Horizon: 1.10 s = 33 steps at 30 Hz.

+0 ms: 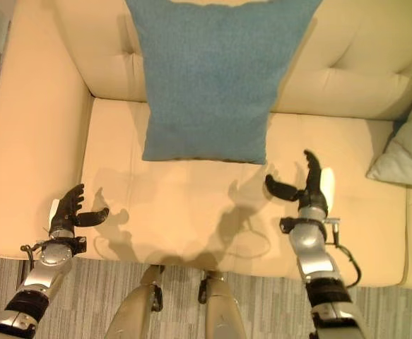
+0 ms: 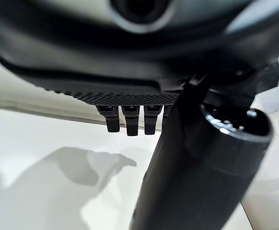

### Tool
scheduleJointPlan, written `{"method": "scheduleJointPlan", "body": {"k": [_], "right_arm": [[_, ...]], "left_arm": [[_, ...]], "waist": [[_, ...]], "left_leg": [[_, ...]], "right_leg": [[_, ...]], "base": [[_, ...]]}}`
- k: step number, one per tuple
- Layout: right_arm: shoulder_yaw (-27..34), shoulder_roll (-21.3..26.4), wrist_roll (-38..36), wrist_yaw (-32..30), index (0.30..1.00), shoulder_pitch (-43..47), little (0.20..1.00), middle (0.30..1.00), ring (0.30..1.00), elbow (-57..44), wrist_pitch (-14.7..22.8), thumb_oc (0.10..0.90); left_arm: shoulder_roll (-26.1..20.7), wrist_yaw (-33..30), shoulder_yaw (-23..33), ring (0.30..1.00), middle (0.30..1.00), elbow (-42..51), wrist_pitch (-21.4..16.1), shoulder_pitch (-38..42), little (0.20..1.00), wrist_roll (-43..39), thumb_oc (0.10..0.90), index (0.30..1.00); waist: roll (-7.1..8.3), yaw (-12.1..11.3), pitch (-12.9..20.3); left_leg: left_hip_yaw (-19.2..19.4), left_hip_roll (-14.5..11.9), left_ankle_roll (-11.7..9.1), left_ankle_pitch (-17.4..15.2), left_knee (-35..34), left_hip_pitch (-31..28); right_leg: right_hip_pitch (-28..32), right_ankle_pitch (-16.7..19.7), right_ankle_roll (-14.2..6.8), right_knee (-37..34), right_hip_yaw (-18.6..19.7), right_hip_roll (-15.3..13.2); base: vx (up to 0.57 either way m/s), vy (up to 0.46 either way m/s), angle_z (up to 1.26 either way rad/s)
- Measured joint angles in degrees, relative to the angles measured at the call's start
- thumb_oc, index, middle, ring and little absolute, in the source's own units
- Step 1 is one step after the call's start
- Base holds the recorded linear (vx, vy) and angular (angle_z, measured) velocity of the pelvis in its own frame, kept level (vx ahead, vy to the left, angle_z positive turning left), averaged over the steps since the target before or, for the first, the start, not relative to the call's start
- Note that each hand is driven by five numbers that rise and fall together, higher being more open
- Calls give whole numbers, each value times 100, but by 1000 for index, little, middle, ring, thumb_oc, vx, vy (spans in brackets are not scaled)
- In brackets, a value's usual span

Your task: Pick up all the scattered cushions and arrange them neatly on the sofa.

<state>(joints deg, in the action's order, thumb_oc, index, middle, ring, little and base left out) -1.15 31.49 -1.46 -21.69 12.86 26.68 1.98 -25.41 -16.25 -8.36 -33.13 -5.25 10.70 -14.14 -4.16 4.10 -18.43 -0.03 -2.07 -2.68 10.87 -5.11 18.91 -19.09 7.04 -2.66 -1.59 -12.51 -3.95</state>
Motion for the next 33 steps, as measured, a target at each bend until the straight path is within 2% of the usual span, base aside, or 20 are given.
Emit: {"method": "scheduleJointPlan", "body": {"k": [4, 7, 9, 14, 18, 19, 20, 21, 22, 23, 24, 26, 27, 28, 29, 30, 31, 32, 33], "right_arm": [[-71, -232, 18, 482, 900, -829, 900, 900, 900, 41, 3, 800], [-60, -511, 48, 632, 900, -955, 900, 900, 900, 603, 15, 800], [-310, -576, 144, 880, 900, -1242, 900, 900, 900, 1071, -7, 800], [-660, -690, 416, 1022, 900, -1341, 900, 900, 900, 1817, 21, 800], [-852, -798, 649, 1068, 900, -1352, 900, 900, 900, 2415, 28, 800], [-929, -798, 703, 1072, 900, -1304, 900, 900, 900, 2540, 28, 800], [-1011, -802, 788, 1080, 900, -1262, 900, 900, 900, 2728, 28, 800], [-1037, -806, 881, 1087, 900, -1267, 900, 900, 900, 2905, 21, 800], [-1037, -806, 881, 1087, 900, -1267, 900, 900, 900, 2905, 21, 800], [-1084, -813, 984, 1091, 900, -1308, 900, 900, 900, 3050, 20, 800], [-1089, -810, 1006, 1101, 900, -1316, 900, 900, 900, 3149, 8, 800], [-1070, -781, 1013, 1128, 900, -1378, 900, 900, 900, 3166, -9, 800], [-1076, -805, 1014, 1132, 900, -1335, 900, 900, 900, 3285, 7, 800], [-1072, -840, 1015, 1138, 900, -1214, 900, 900, 900, 3526, -16, 800], [-1071, -954, 1015, 1138, 900, -1122, 900, 900, 900, 3671, -54, 800], [-1075, -1043, 1016, 1161, 900, -1103, 900, 900, 900, 3719, -63, 800], [-1061, -1175, 1017, 1149, 900, -1155, 900, 900, 900, 3863, -60, 800], [-1058, -1293, 1017, 1130, 900, -1076, 900, 900, 900, 4022, -67, 800], [-1068, -1354, 1019, 1149, 900, -1051, 900, 900, 900, 4044, -102, 800]], "left_arm": [[60, 359, 17, 900, 900, -70, 2, -836, 900, 231, 800, 900], [184, 560, 37, 900, 900, -445, 5, -1208, 900, 427, 800, 900], [469, 748, 26, 900, 900, -986, 107, -1514, 900, 592, 800, 900], [729, 910, -180, 900, 900, -1995, 167, -1578, 900, 1112, 800, 900], [951, 908, -287, 900, 900, -2762, 272, -1518, 900, 1496, 800, 900], [967, 900, -287, 900, 900, -2857, 289, -1496, 900, 1510, 800, 900], [990, 894, -284, 900, 900, -2995, 298, -1454, 900, 1561, 800, 900], [1000, 892, -268, 900, 900, -3061, 307, -1404, 900, 1601, 800, 900], [1000, 892, -268, 900, 900, -3061, 307, -1404, 900, 1601, 800, 900], [998, 869, -210, 900, 900, -3144, 305, -1323, 900, 1601, 800, 900], [1020, 862, -208, 900, 900, -3207, 307, -1292, 900, 1603, 800, 900], [1079, 840, -213, 900, 900, -3199, 301, -1225, 900, 1595, 800, 900], [1121, 823, -238, 900, 900, -3175, 303, -1176, 900, 1591, 800, 900], [1178, 825, -353, 900, 900, -3128, 285, -1077, 900, 1591, 800, 900], [1157, 823, -411, 900, 900, -3122, 272, -959, 900, 1591, 800, 900], [1141, 817, -425, 900, 900, -3086, 257, -914, 900, 1591, 800, 900], [1121, 813, -511, 900, 900, -3105, 252, -833, 900, 1591, 800, 900], [1130, 813, -553, 900, 900, -3129, 258, -798, 900, 1591, 800, 900], [1140, 825, -573, 900, 900, -3152, 255, -805, 900, 1594, 800, 900]], "waist": [[28, 64, 222], [89, 158, 426], [173, 138, 763], [280, 133, 971], [233, 78, 1122], [232, 55, 1124], [246, 13, 1133], [290, 0, 1133], [290, 0, 1133], [523, 9, 1112], [528, 35, 1184], [422, 171, 1266], [364, 213, 1311], [265, 306, 1369], [366, 285, 1339], [478, 308, 1305], [661, 317, 1333], [786, 297, 1353], [844, 304, 1356]], "left_leg": [[107, -41, -68, -200, -2, -619], [139, -84, -83, -271, -3, -909], [254, -142, -97, -380, -3, -1196], [247, -222, -107, -381, 0, -1437], [250, -289, -187, -437, 117, -1423], [259, -291, -202, -448, 158, -1423], [269, -286, -325, -517, 190, -1431], [313, -232, -439, -721, 385, -1366], [313, -232, -439, -721, 385, -1366], [329, 13, -318, -1207, 1678, -1245], [327, 30, -326, -1430, 2081, -1344], [268, -80, -423, -1776, 2079, -1741], [256, -79, -386, -1796, 1644, -1929], [258, -71, -194, -1832, 946, -2133], [271, 21, 10, -1663, 656, -2270], [259, 120, 77, -1586, 533, -2296], [256, 323, 144, -1522, 486, -2290], [273, 404, 201, -1484, 520, -2202], [266, 494, 271, -1436, 463, -2185]], "right_leg": [[733, 26, -15, -366, 53, 70], [1009, -16, -49, -367, 78, 115], [1256, -117, -79, -375, 180, 171], [1505, -165, -11, -384, 174, 250], [1554, -168, 45, -367, 167, 310], [1562, -148, 76, -367, 161, 310], [1557, -101, 238, -386, 153, 285], [1545, -84, 333, -408, 108, 173], [1545, -84, 333, -408, 108, 173], [1559, 42, 492, -409, 19, -162], [1578, -3, 427, -406, 19, -267], [1520, 161, 342, -348, -35, -307], [1440, 218, 258, -312, -49, -304], [1266, 260, 134, -234, -58, -285], [1189, 304, -2, -200, -7, -360], [1160, 277, -108, -210, 74, -442], [1094, 483, -190, -207, 203, -566], [979, 546, -248, -150, 241, -711], [922, 507, -399, -118, 251, -799]], "base": [[37, -16, -12], [33, -38, -12], [-7, -50, -19], [-55, -46, 0], [-174, -7, 1], [-108, 31, -9], [-137, 61, -2], [-119, 73, 1], [-118, 72, 3], [-128, 113, -2], [-128, 122, 1], [-170, 151, 6], [-161, 146, 16], [-181, 160, 13], [-269, 224, 12], [-219, 173, -1], [-228, 167, -6], [-178, 110, -2], [-276, 142, -10]]}}
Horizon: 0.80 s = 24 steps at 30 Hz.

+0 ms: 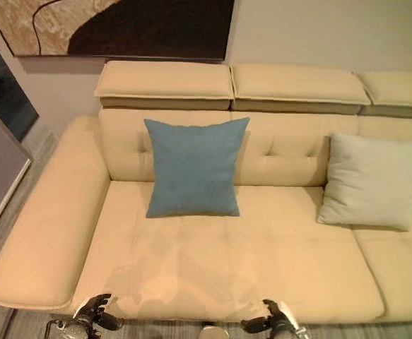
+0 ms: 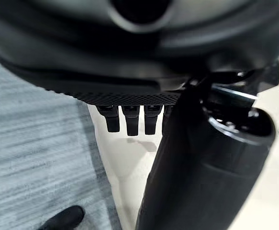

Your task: Pick up all the scattered cushions and arrange them neatly on the sofa.

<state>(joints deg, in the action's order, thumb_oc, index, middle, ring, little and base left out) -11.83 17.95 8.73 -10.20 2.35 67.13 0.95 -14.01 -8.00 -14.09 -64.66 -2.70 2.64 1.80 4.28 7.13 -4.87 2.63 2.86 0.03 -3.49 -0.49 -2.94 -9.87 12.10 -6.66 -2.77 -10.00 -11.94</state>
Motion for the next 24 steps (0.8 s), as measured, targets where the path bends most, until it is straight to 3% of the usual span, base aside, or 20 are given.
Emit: {"method": "scheduleJointPlan", "body": {"k": [1, 2, 3, 5, 6, 7, 8, 9, 10, 11, 12, 14, 15, 16, 21, 24], "right_arm": [[0, -141, 3, -1, 900, -41, 900, 900, 900, 15, -33, 800], [1, -199, 4, -6, 900, -41, 900, 900, 900, 8, -43, 800], [0, -239, 5, -2, 900, -53, 900, 900, 900, 6, -50, 800], [-10, -335, 9, -3, 900, -76, 900, 900, 900, 42, -63, 800], [-22, -382, 31, -1, 900, -55, 900, 900, 900, 141, -61, 800], [-35, -391, 82, 4, 900, -19, 900, 900, 900, 244, -70, 800], [-107, -352, 137, -17, 900, 218, 900, 900, 900, 387, -86, 800], [-119, -326, 143, -13, 900, 259, 900, 900, 900, 343, -87, 800], [-135, -300, 142, -8, 900, 262, 900, 900, 900, 402, -90, 800], [-129, -286, 141, -4, 900, 256, 900, 900, 900, 465, -134, 800], [-122, -246, 146, -7, 900, 203, 900, 900, 900, 445, -148, 800], [-117, -218, 159, -13, 900, 212, 900, 900, 900, 378, -142, 800], [-118, -251, 169, -15, 900, 248, 900, 900, 900, 368, -131, 800], [-115, -217, 169, -23, 900, 302, 900, 900, 900, 364, -127, 800], [-114, -45, 167, -26, 900, 154, 900, 900, 900, 341, -144, 800], [-122, -42, 166, -28, 900, 48, 900, 900, 900, 370, -150, 800]], "left_arm": [[-36, -12, -18, 900, 900, -18, -1, -9, 900, -1, 800, 900], [-60, -14, -18, 900, 900, -63, 5, -22, 900, 3, 800, 900], [-79, -14, -19, 900, 900, -96, 33, -56, 900, 3, 800, 900], [-187, -21, -42, 900, 900, -218, 42, -56, 900, 25, 800, 900], [-283, -29, -46, 900, 900, -243, 50, -23, 900, 61, 800, 900], [-319, -51, -34, 900, 900, -248, 54, -52, 900, 69, 800, 900], [-320, -72, 46, 900, 900, -301, 72, -71, 900, 74, 800, 900], [-289, -94, 124, 900, 900, -300, 88, -66, 900, 74, 800, 900], [-260, -122, 171, 900, 900, -334, 89, -108, 900, 76, 800, 900], [-254, -135, 188, 900, 900, -365, 50, -113, 900, 78, 800, 900], [-274, -140, 173, 900, 900, -303, 61, -116, 900, 77, 800, 900], [-344, -166, 181, 900, 900, -276, 86, -263, 900, 75, 800, 900], [-385, -166, 248, 900, 900, -292, 128, -417, 900, 74, 800, 900], [-294, -170, 291, 900, 900, -332, 154, -429, 900, 62, 800, 900], [-73, -143, 83, 900, 900, -222, 136, -384, 900, 72, 800, 900], [-65, -138, 60, 900, 900, -199, 131, -369, 900, 68, 800, 900]], "waist": [[170, -12, -22], [213, -11, -66], [187, -4, -93], [257, -3, -106], [323, -8, -159], [294, -80, -183], [40, -226, -317], [-114, -263, -379], [-290, -318, -398], [-451, -427, -387], [-488, -517, -348], [-382, -631, -280], [-200, -653, -153], [-258, -618, -149], [-402, -589, 0], [-430, -558, 121]], "left_leg": [[65, 182, 63, 31, 19, 33], [108, 237, 103, 31, 66, 61], [161, 259, 150, 49, 42, 71], [194, 343, 227, 52, 188, 209], [248, 389, 282, 11, 372, 313], [349, 390, 296, 3, 427, 366], [504, 128, 397, 11, 430, 471], [502, -5, 374, 101, 328, 402], [549, -174, 413, 248, 173, 432], [548, -358, 366, 369, 43, 360], [539, -460, 321, 406, -50, 318], [626, -469, 259, 475, -174, 311], [670, -386, 140, 559, -342, 312], [618, -428, 30, 663, -401, 310], [458, -667, -194, 790, -385, 252], [440, -706, -252, 816, -409, 259]], "right_leg": [[-111, 57, -78, 58, 108, -158], [-138, 148, -131, 64, 181, -226], [-174, 31, -308, 57, 241, -243], [-223, -21, -456, 105, 318, -279], [-297, 325, -414, 145, 505, -306], [-356, 640, -363, 60, 556, -253], [-343, 1119, -75, -185, 544, 29], [-370, 609, -351, 218, 470, 182], [-384, -98, -313, 966, 326, 380], [-417, -846, -142, 1899, 231, 533], [-324, -1258, -272, 2265, 173, 611], [74, -1711, -312, 2125, -14, 468], [497, -1855, -256, 1223, -6, 390], [658, -1598, 93, 828, 68, 562], [1210, -1176, 300, -84, -52, 926], [1294, -1095, 310, -259, -61, 984]], "base": [[-280, 107, -9], [-287, 84, -21], [-318, 88, -14], [-297, 81, 0], [-229, 57, -9], [-226, 48, -55], [-245, -9, -63], [-188, -24, -44], [-156, -52, -3], [-70, -51, -10], [-82, -71, -18], [-75, -90, -31], [-72, -79, -34], [-64, -74, -32], [-17, -46, 5], [-7, -21, 5]]}}
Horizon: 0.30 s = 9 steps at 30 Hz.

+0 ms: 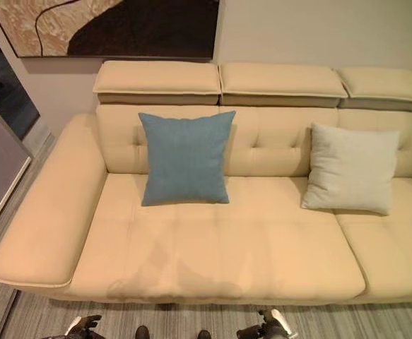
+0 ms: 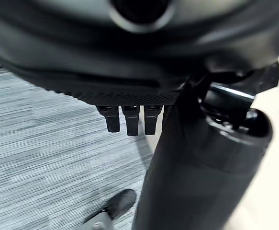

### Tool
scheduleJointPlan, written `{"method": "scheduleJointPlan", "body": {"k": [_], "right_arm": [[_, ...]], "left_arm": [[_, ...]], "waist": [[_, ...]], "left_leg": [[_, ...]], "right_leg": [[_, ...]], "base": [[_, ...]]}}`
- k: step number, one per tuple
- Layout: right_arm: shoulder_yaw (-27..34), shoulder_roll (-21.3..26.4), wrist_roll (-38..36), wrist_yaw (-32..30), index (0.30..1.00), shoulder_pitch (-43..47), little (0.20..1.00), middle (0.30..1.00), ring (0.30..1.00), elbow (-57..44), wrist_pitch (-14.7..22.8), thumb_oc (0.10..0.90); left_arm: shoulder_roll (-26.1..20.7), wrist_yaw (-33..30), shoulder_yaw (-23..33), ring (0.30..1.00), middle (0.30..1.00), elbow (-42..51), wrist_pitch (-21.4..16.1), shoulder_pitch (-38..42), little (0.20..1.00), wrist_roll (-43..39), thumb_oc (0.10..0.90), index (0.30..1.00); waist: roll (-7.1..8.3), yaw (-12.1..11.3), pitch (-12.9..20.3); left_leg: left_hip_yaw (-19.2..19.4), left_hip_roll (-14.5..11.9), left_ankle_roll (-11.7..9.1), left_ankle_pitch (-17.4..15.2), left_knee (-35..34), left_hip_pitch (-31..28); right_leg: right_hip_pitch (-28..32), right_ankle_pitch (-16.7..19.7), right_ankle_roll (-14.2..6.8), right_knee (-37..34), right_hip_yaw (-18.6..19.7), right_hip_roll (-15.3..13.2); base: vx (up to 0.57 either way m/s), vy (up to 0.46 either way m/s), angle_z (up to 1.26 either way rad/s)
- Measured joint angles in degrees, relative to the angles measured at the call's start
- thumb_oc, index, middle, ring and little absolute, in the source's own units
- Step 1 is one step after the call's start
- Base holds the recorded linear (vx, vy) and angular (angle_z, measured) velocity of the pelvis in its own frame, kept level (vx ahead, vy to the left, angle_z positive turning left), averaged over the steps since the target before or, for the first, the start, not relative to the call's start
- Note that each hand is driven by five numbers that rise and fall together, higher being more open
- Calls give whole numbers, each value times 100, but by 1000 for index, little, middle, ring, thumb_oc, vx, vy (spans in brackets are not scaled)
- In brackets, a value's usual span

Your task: Pick up all the scattered cushions and arrange them neatly on the sofa.

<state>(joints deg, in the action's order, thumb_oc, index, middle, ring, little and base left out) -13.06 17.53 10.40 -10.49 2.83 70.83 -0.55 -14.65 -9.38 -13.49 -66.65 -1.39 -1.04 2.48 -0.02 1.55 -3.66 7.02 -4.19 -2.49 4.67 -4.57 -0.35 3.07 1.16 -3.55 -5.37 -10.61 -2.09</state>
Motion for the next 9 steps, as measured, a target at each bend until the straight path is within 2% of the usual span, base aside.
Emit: {"method": "scheduleJointPlan", "body": {"k": [9], "right_arm": [[0, -13, 0, -1, 900, -58, 900, 900, 900, 42, -3, 800]], "left_arm": [[91, 5, 2, 900, 900, -87, 17, -35, 900, 49, 800, 900]], "waist": [[-69, 65, 48]], "left_leg": [[-26, 27, -10, 10, -46, -150]], "right_leg": [[128, 15, 11, 6, -13, -12]], "base": [[1, -1, 0]]}}
